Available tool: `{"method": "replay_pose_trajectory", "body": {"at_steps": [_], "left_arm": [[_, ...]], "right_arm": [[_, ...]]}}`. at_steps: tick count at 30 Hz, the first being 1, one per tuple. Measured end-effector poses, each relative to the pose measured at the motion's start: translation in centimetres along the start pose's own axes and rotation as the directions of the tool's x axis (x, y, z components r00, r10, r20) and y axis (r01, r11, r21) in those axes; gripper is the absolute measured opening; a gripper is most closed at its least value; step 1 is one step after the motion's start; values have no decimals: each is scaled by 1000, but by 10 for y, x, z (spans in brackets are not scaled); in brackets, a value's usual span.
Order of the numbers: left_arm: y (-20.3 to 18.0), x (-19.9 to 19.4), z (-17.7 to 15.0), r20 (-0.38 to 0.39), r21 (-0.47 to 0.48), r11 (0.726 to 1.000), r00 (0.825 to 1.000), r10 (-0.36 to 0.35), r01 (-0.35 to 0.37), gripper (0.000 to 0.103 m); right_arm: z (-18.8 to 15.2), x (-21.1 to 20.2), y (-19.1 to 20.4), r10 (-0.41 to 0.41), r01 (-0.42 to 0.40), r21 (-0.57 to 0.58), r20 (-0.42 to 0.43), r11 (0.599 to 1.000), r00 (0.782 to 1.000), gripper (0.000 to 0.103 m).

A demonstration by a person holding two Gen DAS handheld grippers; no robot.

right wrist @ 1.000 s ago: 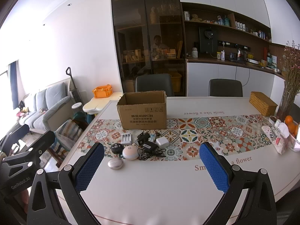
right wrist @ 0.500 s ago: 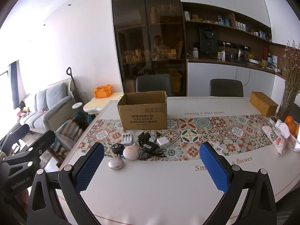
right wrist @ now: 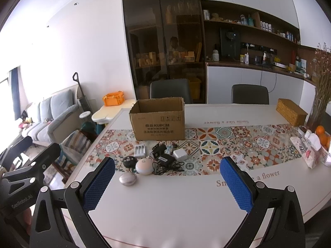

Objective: Organize rigid objects

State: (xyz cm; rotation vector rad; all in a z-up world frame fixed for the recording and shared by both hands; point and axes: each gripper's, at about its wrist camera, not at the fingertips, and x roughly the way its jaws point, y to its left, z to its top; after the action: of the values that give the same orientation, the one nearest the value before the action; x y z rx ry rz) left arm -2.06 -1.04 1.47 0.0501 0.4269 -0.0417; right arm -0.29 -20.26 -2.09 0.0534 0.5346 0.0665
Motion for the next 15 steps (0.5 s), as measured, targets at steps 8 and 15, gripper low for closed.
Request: {"method": "replay_pose_trajectory", "body": {"at_steps": [8, 15], "left_arm": [[7, 25, -9, -78, 6, 1000, 997, 0, 1, 103], [13, 62, -27, -164, 13, 1000, 987, 2, 0, 103]], "right_arm": [[-8, 21, 5, 7, -7, 7, -56, 1000, 998, 102], [-17, 48, 11, 3, -2, 2, -124, 1000, 992, 102]]}}
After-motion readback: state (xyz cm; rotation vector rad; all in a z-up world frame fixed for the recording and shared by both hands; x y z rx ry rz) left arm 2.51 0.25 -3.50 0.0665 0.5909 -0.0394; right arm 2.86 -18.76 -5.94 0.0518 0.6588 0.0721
